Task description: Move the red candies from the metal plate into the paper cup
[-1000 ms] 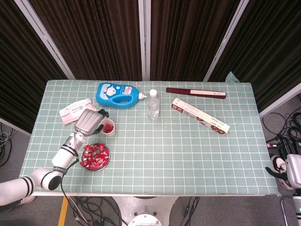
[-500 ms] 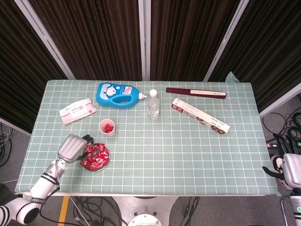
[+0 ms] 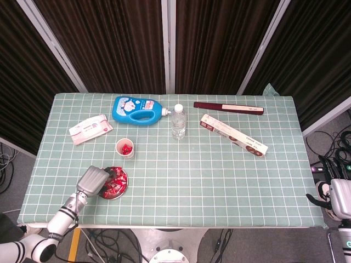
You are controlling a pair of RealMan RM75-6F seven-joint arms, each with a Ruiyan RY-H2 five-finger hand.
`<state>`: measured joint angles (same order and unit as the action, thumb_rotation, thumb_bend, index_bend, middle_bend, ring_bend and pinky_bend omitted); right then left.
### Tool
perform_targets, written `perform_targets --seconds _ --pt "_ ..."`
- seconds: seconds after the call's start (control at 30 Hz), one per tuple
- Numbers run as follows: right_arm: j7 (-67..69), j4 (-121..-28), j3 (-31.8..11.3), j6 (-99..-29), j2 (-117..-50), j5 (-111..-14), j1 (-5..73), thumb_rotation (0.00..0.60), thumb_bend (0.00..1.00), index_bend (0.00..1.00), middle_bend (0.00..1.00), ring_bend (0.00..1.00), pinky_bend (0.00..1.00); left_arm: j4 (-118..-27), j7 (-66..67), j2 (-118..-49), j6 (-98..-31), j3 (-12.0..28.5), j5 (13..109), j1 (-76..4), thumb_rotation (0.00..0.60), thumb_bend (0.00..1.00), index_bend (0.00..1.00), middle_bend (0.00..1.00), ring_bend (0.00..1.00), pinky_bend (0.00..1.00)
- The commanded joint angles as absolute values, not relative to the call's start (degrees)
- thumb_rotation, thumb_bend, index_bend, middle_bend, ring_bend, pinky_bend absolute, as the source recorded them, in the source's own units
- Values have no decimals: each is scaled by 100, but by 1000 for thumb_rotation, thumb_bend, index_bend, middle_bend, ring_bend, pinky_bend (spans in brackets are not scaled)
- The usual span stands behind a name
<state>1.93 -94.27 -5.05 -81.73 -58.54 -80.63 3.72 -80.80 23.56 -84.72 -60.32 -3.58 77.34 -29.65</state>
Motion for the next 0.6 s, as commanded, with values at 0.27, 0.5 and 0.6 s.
perform_targets --seconds 0.27,0.5,0.6 --pt "166 -9436 -511 -8146 -5855 -8041 387 600 33 0 117 0 309 -7906 2552 -8577 -5957 -280 7597 -2926 600 303 480 526 880 1000" --pt "177 -9447 -513 -8150 -5846 -8023 381 600 33 0 118 0 309 -7645 2656 -8724 -5840 -275 7602 -2949 600 319 524 560 885 1000" --pt "183 -9445 -511 -8154 -5845 -8017 374 600 33 0 118 0 309 -7570 2658 -8752 -5799 -278 7614 -2954 600 324 544 588 887 1000"
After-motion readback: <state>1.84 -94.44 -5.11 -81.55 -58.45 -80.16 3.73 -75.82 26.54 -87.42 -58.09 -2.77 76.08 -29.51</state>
